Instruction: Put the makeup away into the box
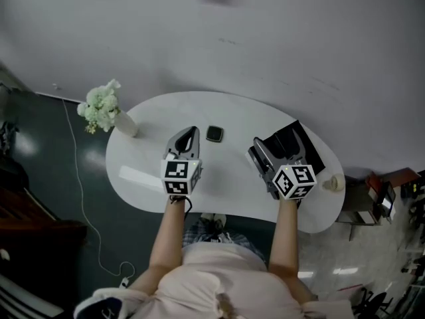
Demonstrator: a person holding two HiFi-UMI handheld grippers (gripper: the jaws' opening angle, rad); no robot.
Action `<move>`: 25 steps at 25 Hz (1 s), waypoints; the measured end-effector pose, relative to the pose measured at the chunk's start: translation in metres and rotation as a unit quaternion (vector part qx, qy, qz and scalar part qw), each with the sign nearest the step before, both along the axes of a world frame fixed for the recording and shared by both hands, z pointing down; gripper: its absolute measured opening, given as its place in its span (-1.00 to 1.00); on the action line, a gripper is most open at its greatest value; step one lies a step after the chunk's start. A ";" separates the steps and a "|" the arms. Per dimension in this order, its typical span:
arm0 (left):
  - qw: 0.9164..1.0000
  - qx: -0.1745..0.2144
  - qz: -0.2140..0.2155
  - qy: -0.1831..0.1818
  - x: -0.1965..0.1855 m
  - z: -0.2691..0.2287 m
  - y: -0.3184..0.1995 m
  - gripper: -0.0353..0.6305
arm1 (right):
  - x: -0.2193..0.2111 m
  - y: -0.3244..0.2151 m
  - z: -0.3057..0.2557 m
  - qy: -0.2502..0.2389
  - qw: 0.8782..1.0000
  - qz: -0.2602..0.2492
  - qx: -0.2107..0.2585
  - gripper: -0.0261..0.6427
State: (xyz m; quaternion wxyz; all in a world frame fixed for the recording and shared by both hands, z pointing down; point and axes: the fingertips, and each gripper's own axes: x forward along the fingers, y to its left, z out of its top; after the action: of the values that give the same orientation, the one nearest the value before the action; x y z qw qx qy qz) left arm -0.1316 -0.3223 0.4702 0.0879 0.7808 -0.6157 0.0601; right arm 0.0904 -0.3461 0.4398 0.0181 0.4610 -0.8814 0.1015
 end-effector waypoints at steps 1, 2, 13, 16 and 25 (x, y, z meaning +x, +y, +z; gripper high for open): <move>1.000 -0.003 -0.004 0.000 -0.005 0.003 -0.002 -0.82 | -0.011 -0.005 0.001 0.009 1.000 -0.015 -0.003 0.65; 1.000 -0.004 -0.008 0.000 -0.011 0.005 -0.004 -0.82 | -0.023 -0.010 0.002 0.021 0.999 -0.033 -0.005 0.65; 0.998 -0.027 -0.044 0.022 -0.049 0.029 -0.019 -0.82 | -0.153 -0.049 0.040 0.194 0.942 -0.272 -0.034 0.64; 0.998 -0.037 -0.045 0.026 -0.051 0.042 -0.022 -0.82 | -0.177 -0.053 0.075 0.244 0.911 -0.326 -0.057 0.64; 0.994 -0.078 -0.058 0.038 -0.062 0.091 -0.020 -0.82 | -0.203 -0.048 0.207 0.362 0.813 -0.434 -0.138 0.63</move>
State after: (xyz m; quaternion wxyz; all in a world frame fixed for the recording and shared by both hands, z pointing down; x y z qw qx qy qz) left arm -0.1935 -0.3418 0.5608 0.1754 0.7358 -0.6499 0.0735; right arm -0.1125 -0.3942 0.6467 0.4419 0.0266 -0.8962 0.0297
